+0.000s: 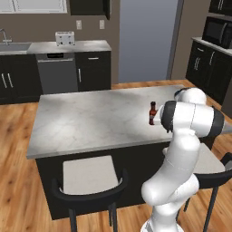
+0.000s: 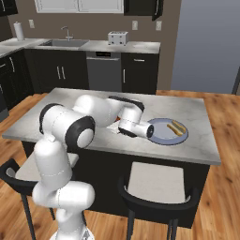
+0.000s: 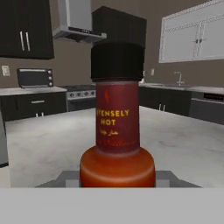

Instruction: Move the hot dog bun to the plate on the dining table and place the condiment next to that plate. Then navigate to the fridge and take the sausage and place it on the plate as well.

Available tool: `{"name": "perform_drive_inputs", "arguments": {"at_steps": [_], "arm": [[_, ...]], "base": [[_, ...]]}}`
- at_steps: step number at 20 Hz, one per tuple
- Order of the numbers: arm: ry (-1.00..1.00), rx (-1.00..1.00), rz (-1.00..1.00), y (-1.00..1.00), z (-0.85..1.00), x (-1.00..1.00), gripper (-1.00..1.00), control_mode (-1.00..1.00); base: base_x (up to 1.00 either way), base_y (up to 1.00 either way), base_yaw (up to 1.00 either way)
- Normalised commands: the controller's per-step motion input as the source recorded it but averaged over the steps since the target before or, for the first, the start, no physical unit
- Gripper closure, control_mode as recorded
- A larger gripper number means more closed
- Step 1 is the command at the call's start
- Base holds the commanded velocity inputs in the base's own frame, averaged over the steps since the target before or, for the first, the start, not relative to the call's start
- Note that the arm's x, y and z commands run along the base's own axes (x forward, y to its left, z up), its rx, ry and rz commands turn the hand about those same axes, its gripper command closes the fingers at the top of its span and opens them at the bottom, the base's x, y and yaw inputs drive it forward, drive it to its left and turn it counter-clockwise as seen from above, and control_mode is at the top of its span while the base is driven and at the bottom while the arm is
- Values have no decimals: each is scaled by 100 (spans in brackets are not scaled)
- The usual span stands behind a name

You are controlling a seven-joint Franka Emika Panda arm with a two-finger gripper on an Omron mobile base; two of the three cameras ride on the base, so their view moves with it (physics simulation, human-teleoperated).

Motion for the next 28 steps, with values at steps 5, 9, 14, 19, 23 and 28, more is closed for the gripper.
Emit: {"name": "perform_drive_inputs", "arguments": {"at_steps": [5, 9, 14, 19, 23, 28], "arm": [[-8, 3, 6, 0, -18, 17, 100, -100], [-4, 0, 4, 0, -18, 14, 100, -100], [0, 0, 2, 0, -8, 17, 100, -100], [0, 0, 4, -2, -15, 20, 100, -100], [0, 0, 3, -1, -21, 18, 100, -100], [0, 0, 3, -2, -25, 18, 100, -100]], "base": [[0, 0, 0], [0, 0, 0], [0, 0, 0], [0, 0, 0], [0, 0, 0], [0, 0, 0]]}}
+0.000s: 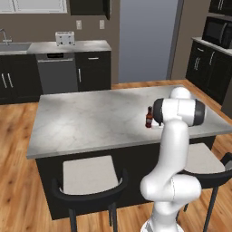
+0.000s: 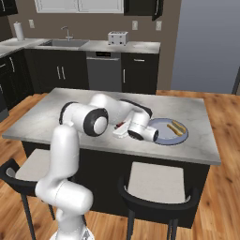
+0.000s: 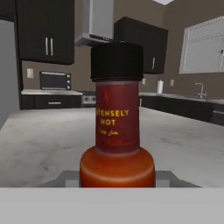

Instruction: Move the hot dog bun to the plate on the dining table and place the condiment next to that plate. Then navigate to the fridge and take the sausage and place it on the plate as well.

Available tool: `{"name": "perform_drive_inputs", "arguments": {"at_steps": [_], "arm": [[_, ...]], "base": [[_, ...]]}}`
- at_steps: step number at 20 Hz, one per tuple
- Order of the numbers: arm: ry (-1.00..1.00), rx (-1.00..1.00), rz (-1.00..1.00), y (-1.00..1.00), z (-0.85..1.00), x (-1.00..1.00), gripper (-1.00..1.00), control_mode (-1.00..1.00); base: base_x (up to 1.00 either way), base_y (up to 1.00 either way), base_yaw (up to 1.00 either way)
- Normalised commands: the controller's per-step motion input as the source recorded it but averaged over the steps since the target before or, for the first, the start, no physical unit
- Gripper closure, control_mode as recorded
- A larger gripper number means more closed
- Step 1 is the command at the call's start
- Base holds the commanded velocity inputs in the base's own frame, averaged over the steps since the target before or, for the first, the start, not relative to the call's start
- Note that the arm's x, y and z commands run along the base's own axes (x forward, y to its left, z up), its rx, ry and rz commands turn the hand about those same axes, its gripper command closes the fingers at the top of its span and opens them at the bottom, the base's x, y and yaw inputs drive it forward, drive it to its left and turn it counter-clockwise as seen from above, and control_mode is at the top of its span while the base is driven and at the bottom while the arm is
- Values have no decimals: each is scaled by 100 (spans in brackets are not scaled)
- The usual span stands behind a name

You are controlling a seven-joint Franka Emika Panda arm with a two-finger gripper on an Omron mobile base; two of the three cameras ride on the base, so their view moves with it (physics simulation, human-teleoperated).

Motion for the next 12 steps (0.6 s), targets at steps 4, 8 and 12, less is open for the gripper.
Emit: {"name": "perform_drive_inputs", "arguments": {"at_steps": [4, 8, 12], "arm": [[-2, 0, 4, -11, -19, 23, 100, -100], [-1, 1, 5, -16, -21, 28, 100, -100], [-3, 4, 12, -34, -17, 36, 100, -100]], "base": [[0, 0, 0], [0, 0, 0], [0, 0, 0]]}}
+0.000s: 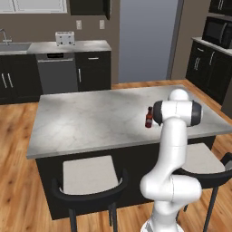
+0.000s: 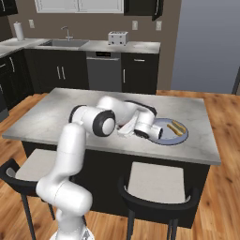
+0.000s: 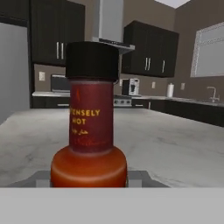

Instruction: Move the hot dog bun to the plate on the dining table and place the condiment next to that plate. Then navigate to the fridge and take the sausage and place it on the plate as well.

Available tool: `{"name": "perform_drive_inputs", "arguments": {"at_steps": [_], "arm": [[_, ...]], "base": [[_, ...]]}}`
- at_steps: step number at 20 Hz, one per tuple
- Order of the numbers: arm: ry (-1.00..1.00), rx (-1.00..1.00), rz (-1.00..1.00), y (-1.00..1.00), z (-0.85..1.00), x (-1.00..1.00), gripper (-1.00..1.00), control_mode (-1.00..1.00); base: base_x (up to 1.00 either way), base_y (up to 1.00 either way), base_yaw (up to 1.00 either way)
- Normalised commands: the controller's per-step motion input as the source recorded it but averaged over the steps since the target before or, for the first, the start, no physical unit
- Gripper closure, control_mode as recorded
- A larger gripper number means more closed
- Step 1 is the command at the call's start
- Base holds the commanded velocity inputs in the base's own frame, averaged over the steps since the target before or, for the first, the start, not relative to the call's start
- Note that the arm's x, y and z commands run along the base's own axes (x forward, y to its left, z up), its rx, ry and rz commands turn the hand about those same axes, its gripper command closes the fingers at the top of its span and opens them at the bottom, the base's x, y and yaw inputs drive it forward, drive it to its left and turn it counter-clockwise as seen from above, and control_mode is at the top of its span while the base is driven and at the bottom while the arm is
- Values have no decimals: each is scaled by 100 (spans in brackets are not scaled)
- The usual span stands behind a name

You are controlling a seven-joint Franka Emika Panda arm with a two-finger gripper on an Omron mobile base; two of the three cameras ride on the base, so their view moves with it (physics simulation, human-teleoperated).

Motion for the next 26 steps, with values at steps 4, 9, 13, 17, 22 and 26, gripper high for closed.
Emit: {"name": "perform_drive_inputs", "arguments": {"at_steps": [4, 9, 13, 17, 22, 26], "arm": [[-3, 3, 11, -30, -21, 37, 100, -100], [-5, 1, 10, -16, -33, 12, 100, -100], [-8, 0, 8, 0, -43, 0, -100, -100], [-8, 0, 6, -3, -30, 0, -100, -100], [-1, 0, 1, -1, -6, 0, -100, -100], [0, 0, 0, 0, 0, 0, -100, -100]], "base": [[0, 0, 0], [0, 0, 0], [0, 0, 0], [0, 0, 0], [0, 0, 0], [0, 0, 0]]}}
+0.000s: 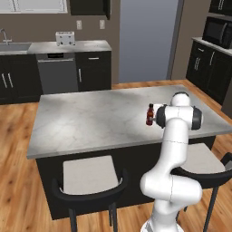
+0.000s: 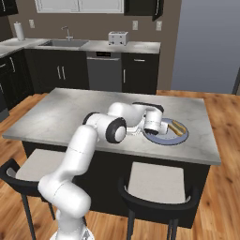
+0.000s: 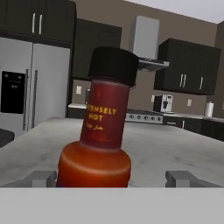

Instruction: Move the hot dog bun to the plate on the dining table and place the condiment next to that plate. Then navigate to the fridge and take the sausage and place it on the plate as well.

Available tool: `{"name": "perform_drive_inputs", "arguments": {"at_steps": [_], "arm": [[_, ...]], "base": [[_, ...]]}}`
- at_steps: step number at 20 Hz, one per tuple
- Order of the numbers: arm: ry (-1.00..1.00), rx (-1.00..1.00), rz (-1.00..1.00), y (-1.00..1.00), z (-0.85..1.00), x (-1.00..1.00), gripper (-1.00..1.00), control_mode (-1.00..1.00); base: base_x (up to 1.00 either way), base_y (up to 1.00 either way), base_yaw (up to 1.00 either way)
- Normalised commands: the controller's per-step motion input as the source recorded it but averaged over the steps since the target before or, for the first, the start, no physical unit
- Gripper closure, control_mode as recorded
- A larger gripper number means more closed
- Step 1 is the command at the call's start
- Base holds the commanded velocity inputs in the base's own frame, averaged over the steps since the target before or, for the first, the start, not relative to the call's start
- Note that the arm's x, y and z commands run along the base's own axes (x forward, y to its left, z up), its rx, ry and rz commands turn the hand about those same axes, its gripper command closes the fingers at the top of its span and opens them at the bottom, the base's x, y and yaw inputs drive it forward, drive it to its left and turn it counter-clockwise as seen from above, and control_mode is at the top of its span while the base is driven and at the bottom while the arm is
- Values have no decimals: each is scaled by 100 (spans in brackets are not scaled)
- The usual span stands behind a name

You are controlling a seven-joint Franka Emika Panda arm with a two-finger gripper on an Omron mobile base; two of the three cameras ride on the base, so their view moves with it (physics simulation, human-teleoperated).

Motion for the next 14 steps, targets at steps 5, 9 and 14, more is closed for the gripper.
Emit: {"name": "perform_drive_inputs", "arguments": {"at_steps": [5, 9, 14], "arm": [[0, 0, 0, 0, 12, 0, -100, -100], [0, 0, -3, -1, 17, -2, -100, -100], [-1, 0, -5, -5, 33, -11, -100, -100]], "base": [[0, 0, 0], [0, 0, 0], [0, 0, 0]]}}
